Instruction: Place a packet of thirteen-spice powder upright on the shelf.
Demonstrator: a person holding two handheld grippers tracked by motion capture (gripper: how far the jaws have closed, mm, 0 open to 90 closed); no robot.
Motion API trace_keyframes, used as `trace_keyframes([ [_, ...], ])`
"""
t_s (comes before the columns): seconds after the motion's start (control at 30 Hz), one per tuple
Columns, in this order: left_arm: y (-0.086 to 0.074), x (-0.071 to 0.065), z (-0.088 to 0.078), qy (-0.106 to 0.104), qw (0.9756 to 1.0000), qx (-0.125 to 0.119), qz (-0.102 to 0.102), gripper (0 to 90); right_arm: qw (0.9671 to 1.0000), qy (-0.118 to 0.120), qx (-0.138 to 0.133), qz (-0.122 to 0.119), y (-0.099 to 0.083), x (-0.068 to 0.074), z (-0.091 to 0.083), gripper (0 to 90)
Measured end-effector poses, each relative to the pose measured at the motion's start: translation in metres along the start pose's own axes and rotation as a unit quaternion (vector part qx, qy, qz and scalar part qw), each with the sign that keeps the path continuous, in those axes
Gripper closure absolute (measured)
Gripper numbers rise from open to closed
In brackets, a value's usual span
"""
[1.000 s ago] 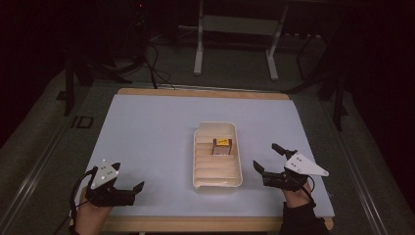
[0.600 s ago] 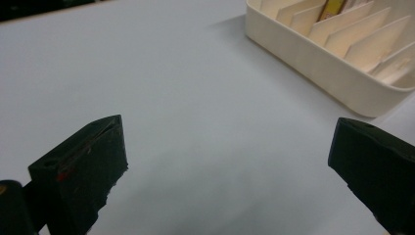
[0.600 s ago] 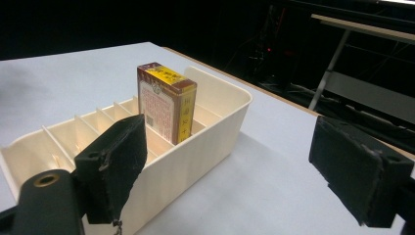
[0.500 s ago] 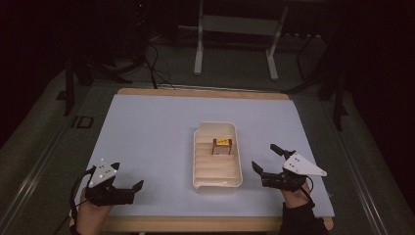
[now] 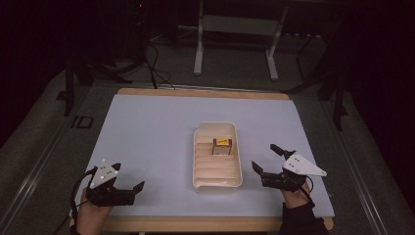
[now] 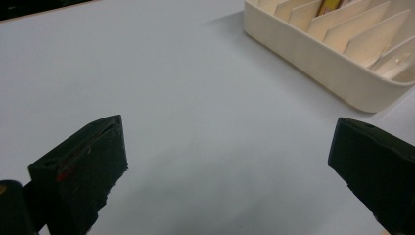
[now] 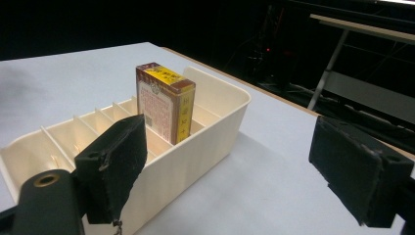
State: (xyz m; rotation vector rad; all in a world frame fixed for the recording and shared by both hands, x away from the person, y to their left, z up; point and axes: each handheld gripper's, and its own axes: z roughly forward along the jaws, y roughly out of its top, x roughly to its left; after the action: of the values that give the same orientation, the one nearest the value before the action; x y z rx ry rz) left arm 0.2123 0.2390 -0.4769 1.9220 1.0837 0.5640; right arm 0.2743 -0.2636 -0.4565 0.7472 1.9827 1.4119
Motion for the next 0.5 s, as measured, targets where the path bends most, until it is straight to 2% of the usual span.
trace_keyframes([
  [0.5,-0.0001,0.0011,0.0001,-0.002,1.0,0.0,-0.004,1.3,1.0,0.004,0.002,-0.002,-0.0003,0.0008,0.0014,14.2],
])
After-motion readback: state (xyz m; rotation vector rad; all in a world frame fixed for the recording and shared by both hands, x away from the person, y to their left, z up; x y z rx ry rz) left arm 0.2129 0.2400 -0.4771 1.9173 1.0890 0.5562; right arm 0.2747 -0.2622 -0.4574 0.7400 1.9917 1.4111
